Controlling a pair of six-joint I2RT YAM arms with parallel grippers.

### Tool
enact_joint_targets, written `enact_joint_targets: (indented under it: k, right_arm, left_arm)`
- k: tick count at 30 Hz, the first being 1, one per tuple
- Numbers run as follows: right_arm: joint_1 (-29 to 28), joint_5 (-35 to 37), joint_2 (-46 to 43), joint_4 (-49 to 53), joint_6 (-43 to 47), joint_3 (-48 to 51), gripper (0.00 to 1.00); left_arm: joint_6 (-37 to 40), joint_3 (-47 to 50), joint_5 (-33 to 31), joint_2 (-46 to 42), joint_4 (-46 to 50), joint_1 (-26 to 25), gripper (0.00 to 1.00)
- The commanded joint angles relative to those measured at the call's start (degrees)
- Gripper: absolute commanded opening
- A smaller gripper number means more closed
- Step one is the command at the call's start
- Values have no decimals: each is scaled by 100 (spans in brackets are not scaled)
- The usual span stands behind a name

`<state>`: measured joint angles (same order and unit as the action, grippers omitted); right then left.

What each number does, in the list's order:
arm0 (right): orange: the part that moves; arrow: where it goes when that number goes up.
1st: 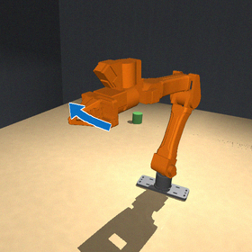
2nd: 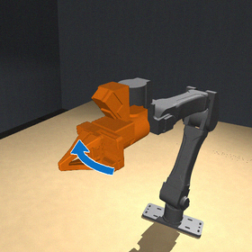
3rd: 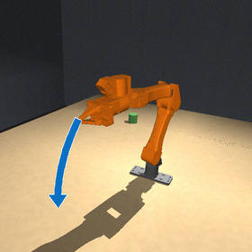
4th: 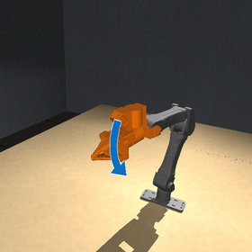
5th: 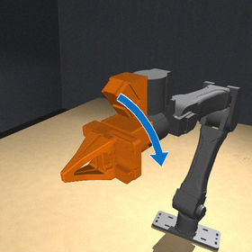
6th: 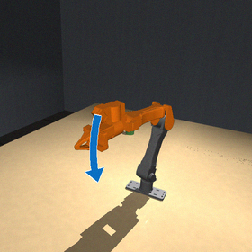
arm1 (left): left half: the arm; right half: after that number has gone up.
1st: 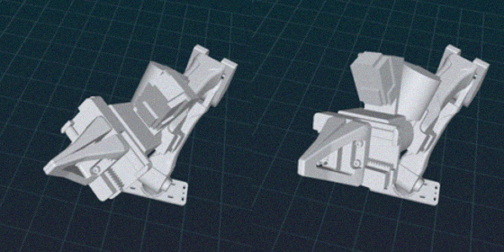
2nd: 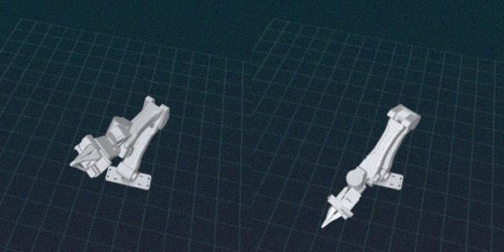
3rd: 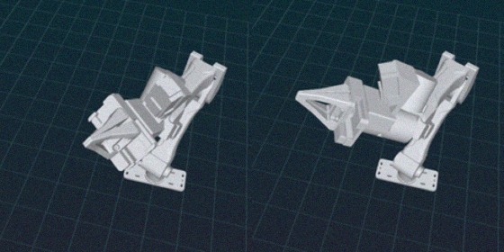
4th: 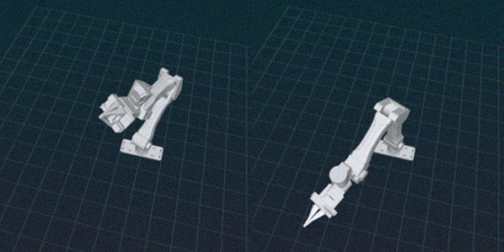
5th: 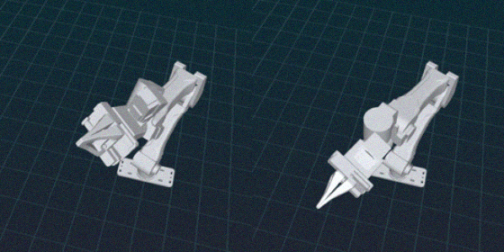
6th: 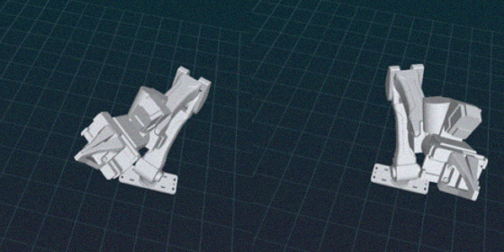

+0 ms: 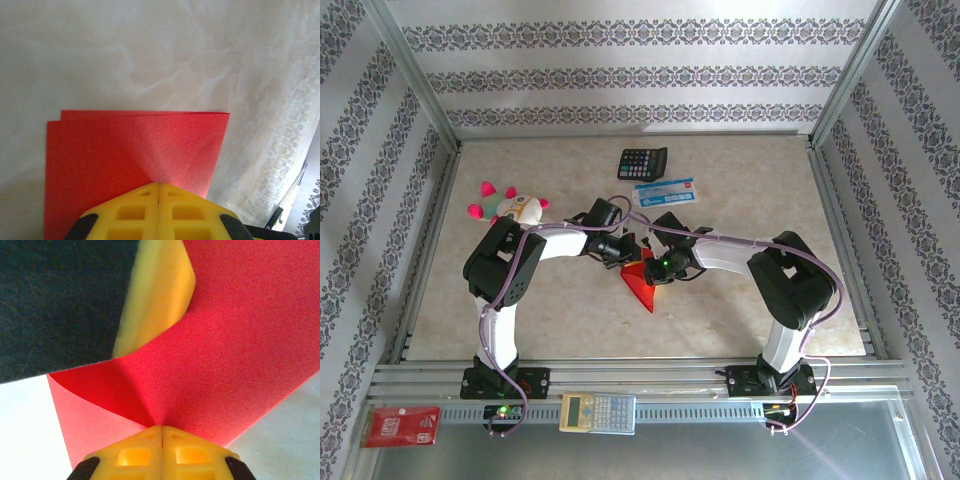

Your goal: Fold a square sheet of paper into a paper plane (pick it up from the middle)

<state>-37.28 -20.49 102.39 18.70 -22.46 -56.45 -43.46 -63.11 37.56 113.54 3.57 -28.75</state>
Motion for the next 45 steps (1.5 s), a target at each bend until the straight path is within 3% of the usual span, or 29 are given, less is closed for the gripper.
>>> enact_joint_targets:
  k: [1,45]
  right_arm:
    - [-15,-60,89,143,86,-114,0]
    - [-73,-34,-321,-82,-250,442,0]
  left_arm:
    - [170,233,-107,264,422,10,4]
    - [275,201,-179,353,541,10,4]
